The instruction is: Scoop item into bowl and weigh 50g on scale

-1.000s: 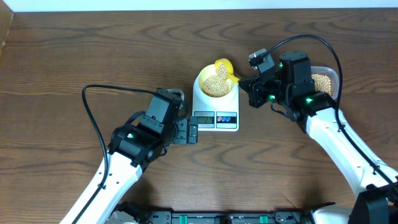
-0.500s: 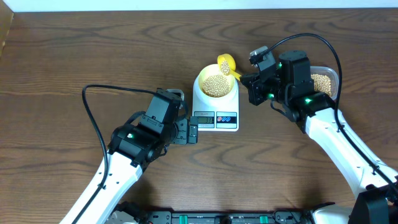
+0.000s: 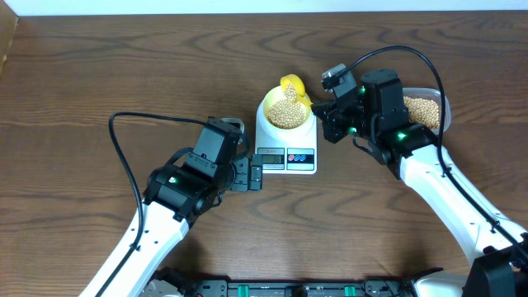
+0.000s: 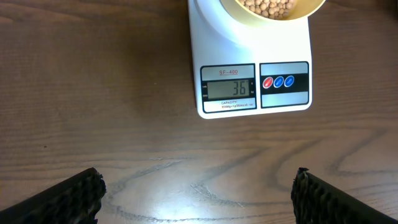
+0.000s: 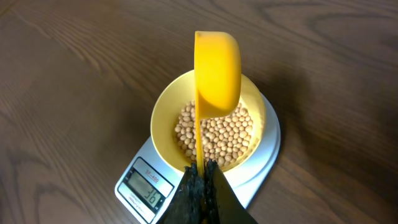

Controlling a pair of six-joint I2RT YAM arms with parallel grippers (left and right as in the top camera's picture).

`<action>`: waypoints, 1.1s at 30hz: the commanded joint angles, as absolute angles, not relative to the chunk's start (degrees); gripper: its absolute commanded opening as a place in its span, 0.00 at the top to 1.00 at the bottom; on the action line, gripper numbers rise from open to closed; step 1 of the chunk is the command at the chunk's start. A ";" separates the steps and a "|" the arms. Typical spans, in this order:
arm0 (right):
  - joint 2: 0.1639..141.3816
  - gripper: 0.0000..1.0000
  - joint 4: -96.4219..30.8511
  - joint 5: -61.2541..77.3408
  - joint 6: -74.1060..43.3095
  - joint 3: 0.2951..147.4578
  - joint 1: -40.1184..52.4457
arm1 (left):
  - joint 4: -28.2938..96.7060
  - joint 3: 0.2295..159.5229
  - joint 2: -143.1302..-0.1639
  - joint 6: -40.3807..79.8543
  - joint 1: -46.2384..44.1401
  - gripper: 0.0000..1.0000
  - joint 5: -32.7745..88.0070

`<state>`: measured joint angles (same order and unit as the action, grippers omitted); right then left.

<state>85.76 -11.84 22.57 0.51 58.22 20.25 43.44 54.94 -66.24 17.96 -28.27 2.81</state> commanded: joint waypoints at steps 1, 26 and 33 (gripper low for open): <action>84.99 0.99 -11.31 21.30 1.37 58.39 20.45 | 43.48 55.00 -66.24 17.41 -27.99 0.02 2.09; 84.97 0.99 -12.91 23.05 6.09 58.39 21.10 | 43.48 55.02 -66.24 17.41 -27.99 0.02 2.09; 84.99 0.99 -13.26 21.28 7.60 58.39 21.08 | 43.48 55.02 -66.24 17.39 -27.99 0.02 2.09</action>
<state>85.76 -13.06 22.13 5.06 58.22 20.34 43.44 54.94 -66.24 17.96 -28.27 2.81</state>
